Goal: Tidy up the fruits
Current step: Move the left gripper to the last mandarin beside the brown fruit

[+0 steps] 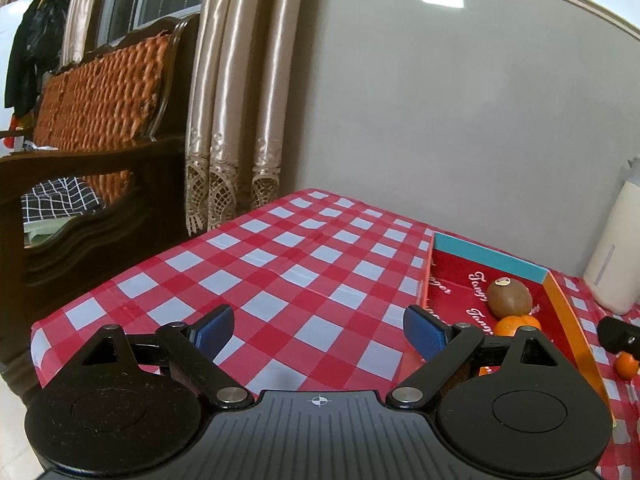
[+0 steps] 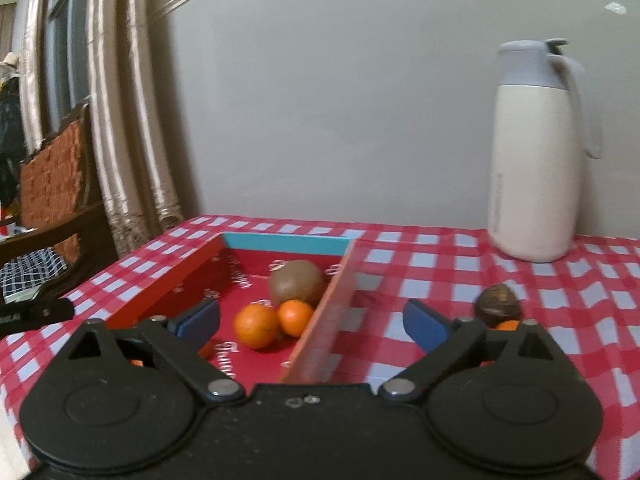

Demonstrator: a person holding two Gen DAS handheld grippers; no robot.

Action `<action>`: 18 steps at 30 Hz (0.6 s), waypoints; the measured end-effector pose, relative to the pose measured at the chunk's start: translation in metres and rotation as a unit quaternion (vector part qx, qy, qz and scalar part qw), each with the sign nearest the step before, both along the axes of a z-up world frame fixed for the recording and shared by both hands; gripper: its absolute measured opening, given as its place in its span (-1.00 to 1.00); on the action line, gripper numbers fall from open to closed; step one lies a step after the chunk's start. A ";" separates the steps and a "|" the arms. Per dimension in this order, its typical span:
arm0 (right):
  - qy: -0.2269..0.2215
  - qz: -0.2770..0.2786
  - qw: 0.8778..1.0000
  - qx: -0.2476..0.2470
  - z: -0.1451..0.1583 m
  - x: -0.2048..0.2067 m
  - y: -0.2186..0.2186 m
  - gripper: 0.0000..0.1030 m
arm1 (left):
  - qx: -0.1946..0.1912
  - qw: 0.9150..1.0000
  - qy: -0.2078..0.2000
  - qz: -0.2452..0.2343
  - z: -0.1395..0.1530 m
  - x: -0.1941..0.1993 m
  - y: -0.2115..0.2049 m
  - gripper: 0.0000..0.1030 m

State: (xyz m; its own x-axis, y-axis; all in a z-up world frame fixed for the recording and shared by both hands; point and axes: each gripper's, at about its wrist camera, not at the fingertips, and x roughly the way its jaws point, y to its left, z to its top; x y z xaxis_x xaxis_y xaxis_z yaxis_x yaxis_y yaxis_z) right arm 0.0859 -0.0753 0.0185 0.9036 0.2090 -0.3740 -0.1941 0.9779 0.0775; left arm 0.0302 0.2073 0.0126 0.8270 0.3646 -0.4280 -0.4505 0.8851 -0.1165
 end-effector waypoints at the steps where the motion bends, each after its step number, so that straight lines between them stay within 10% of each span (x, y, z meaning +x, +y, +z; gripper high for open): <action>1: -0.001 -0.006 1.000 0.001 0.001 -0.001 -0.004 0.95 | 0.001 1.000 0.000 -0.003 0.000 0.001 -0.002 0.77; 18: -0.024 -0.115 0.993 -0.003 0.009 -0.025 -0.076 0.99 | 0.039 0.996 -0.011 -0.077 0.005 0.017 -0.072 0.78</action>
State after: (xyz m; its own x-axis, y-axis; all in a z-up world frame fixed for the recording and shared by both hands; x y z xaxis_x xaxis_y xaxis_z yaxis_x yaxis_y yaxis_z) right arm 0.0605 -0.1511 0.0274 0.9441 -0.0068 -0.3297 0.0309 0.9972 0.0677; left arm 0.0472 0.1348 0.0172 0.8847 0.2635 -0.3845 -0.3062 0.9505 -0.0532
